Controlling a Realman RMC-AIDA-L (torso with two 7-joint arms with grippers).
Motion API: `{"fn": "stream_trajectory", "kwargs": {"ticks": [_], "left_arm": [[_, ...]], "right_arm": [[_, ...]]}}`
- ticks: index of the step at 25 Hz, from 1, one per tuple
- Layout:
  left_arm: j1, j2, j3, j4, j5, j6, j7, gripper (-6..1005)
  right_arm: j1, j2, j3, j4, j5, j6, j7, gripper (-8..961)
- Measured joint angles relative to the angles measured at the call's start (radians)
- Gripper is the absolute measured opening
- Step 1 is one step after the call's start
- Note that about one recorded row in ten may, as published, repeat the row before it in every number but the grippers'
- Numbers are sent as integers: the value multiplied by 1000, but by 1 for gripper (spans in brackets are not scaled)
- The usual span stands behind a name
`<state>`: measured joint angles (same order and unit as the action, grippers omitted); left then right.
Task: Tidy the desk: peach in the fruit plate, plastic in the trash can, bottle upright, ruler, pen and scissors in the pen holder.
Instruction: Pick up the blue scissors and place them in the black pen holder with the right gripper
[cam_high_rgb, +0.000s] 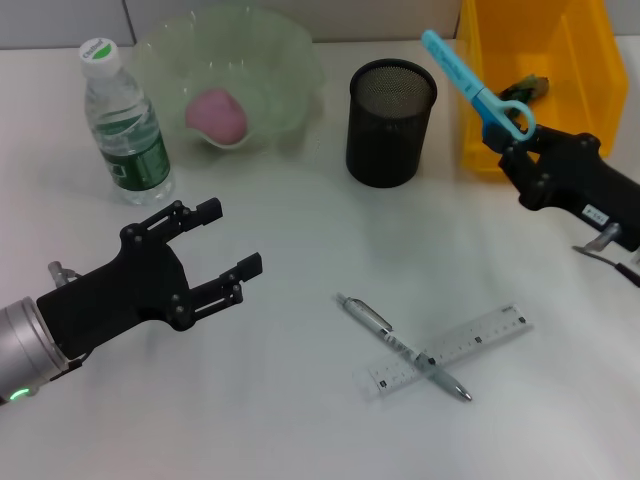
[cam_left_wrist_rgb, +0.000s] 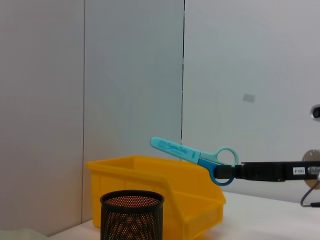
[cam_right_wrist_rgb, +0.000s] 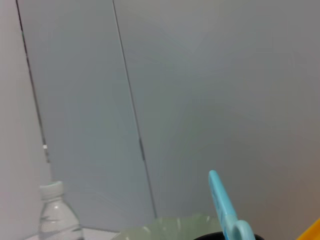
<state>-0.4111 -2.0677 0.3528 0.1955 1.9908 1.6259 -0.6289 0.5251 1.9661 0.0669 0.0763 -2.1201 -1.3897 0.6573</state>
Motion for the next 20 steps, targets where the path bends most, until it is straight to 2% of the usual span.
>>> {"fn": "stream_trajectory", "kwargs": {"ticks": [1,2,3,5,6,7,9,12,13,20], "left_arm": [[0,0,0,-1,0,0,0,782],[0,0,0,-1,0,0,0,782],[0,0,0,-1,0,0,0,782],[0,0,0,-2,0,0,1,782],[0,0,0,-5,0,0,2,782],[0,0,0,-5,0,0,2,782],[-1,0,0,-7,0,0,4,782],[-1,0,1,-7,0,0,5,782],[-1,0,1,-7,1,0,6,782],[-2,0,2,-10,2,0,6,782]], "right_arm": [[10,26,0,-119,-37,-42,106,97],[10,26,0,-119,-37,-42,106,97],[26,67,0,-272,-74,-84,215,97],[41,105,-18,-411,-109,-114,304,97],[47,114,-41,-466,-119,-122,345,97],[47,114,-41,-466,-119,-122,345,98],[59,111,-124,-535,-121,-127,450,98],[66,111,-172,-587,-121,-133,510,98],[71,113,-230,-657,-121,-141,584,98],[81,115,-343,-806,-118,-157,741,99]]}}
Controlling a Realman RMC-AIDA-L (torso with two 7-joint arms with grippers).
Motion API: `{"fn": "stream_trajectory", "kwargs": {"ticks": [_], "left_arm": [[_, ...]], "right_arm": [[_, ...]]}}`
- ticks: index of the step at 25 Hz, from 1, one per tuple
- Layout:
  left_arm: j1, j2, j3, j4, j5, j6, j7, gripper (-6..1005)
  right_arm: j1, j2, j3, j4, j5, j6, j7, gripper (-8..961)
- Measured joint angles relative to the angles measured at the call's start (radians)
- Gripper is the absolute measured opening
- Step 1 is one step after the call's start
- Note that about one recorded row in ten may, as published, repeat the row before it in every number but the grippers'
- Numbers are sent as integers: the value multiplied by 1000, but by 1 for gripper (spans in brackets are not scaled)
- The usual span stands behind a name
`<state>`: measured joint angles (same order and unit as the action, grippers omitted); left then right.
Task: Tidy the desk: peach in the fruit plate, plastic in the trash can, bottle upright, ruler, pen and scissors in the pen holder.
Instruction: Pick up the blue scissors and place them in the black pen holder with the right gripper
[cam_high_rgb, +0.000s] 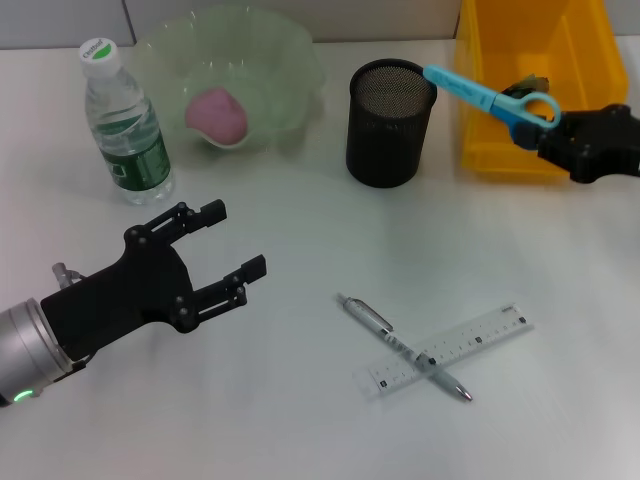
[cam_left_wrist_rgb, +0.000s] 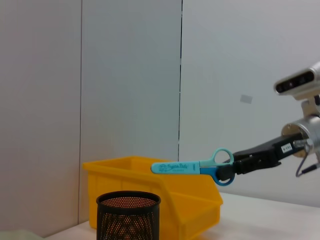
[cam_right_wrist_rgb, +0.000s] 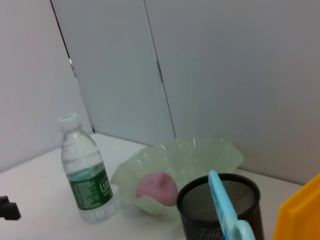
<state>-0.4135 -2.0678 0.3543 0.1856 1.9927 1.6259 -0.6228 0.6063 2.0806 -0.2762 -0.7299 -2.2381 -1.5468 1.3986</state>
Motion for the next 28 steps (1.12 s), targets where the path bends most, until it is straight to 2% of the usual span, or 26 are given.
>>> {"fn": "stream_trajectory", "kwargs": {"ticks": [1,2,3,5,11,19,28], "left_arm": [[0,-1,0,-1,0,0,-1,782],[0,-1,0,-1,0,0,-1,782],[1,-1,0,-1,0,0,-2,782],[1,-1,0,-2,0,2,-4,782],[2,-3,0,-5,0,4,0,782],[1,-3,0,-12,-4,6,2,782],[0,-3,0,-15,-7,6,1,782]], "right_arm": [[1,1,-41,-49,1,-2,51,99],[1,1,-41,-49,1,-2,51,99],[5,0,-94,-95,2,-3,115,99],[8,-1,-117,-113,2,-3,144,99],[41,-12,-354,-306,-48,27,394,100],[116,-16,-466,-376,-165,32,542,100],[218,-30,-512,-388,-291,19,684,101]]}}
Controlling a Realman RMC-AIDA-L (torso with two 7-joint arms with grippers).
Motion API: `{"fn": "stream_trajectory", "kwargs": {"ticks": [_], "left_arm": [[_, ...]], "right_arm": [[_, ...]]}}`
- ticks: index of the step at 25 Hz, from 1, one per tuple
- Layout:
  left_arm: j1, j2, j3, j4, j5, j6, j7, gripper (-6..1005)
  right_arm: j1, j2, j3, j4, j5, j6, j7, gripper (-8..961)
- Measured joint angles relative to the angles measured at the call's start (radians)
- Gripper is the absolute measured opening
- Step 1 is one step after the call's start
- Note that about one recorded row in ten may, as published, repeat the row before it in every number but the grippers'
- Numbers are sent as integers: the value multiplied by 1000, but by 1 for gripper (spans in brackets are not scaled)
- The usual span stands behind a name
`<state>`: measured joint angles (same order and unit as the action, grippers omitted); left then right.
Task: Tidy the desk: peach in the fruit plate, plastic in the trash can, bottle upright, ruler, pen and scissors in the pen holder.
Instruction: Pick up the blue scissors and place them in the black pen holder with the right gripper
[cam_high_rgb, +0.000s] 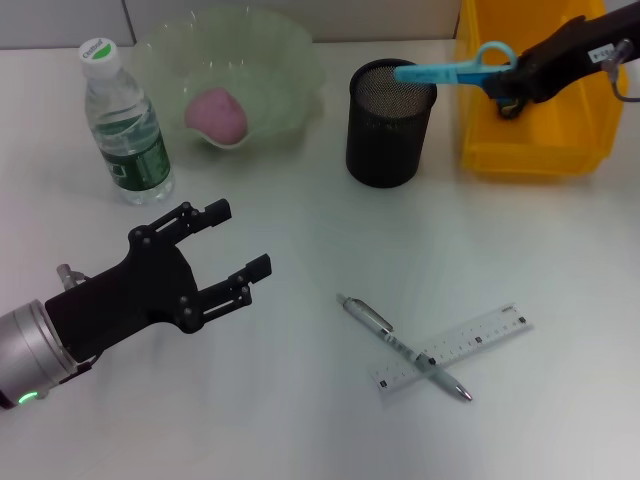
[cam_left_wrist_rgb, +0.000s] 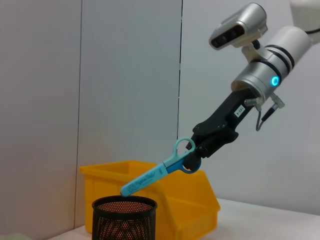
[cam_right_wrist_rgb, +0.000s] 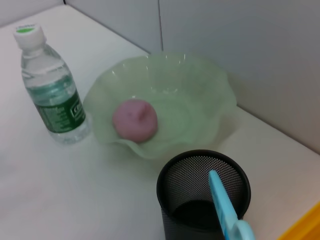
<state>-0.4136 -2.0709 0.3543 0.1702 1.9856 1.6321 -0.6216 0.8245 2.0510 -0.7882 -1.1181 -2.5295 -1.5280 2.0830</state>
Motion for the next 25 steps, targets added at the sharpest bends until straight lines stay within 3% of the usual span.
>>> {"fn": "stream_trajectory", "kwargs": {"ticks": [16,25], "left_arm": [[-1,0,-2,-5,-1,1,-3,782],[2,0,-3,-15,-1,0,2,782]], "right_arm": [[151,-3,-126,28,-170,-14,159,103],[170,3,-134,39,-196,-14,166,104]]}}
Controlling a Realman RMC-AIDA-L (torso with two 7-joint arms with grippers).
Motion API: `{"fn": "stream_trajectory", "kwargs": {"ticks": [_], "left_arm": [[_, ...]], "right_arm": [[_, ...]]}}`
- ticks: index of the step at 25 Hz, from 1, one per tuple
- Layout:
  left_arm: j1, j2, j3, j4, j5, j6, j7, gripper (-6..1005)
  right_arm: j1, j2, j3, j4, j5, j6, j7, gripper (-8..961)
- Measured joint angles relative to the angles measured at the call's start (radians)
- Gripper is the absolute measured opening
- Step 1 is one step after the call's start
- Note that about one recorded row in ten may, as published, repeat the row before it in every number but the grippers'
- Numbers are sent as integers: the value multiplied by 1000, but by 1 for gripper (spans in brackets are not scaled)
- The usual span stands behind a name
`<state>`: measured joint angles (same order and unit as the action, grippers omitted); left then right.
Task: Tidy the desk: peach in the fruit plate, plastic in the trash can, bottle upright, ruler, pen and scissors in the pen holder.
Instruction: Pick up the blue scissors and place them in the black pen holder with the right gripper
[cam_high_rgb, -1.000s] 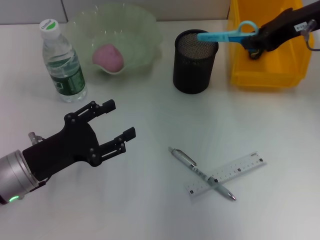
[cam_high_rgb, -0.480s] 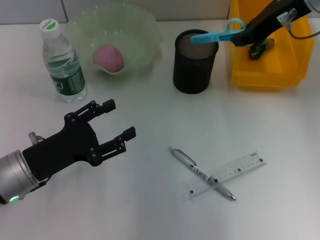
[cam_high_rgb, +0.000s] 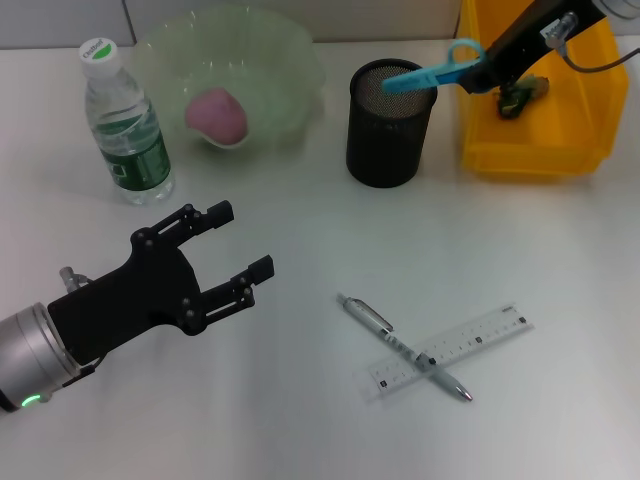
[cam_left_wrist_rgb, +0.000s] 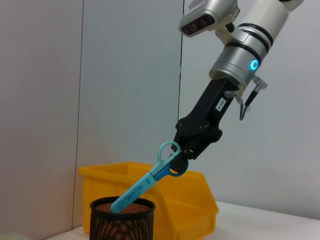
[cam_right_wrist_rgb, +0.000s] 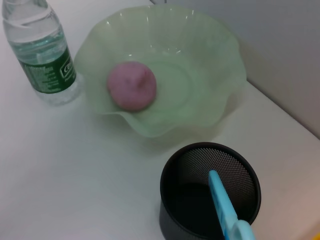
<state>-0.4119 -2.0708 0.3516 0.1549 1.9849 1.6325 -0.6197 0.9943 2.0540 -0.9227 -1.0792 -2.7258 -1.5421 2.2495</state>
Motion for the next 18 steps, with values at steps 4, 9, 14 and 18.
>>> {"fn": "stream_trajectory", "kwargs": {"ticks": [4,9,14,18], "left_arm": [[0,0,-1,0,0,0,0,782],[1,0,-3,0,0,0,0,782],[-2,0,-2,0,0,1,-3,782],[-2,0,-2,0,0,4,-5,782]], "right_arm": [[3,1,-10,0,0,0,0,104],[4,3,-23,0,0,1,1,104],[7,5,-26,4,0,8,1,105],[9,7,-37,6,0,9,1,105]]}}
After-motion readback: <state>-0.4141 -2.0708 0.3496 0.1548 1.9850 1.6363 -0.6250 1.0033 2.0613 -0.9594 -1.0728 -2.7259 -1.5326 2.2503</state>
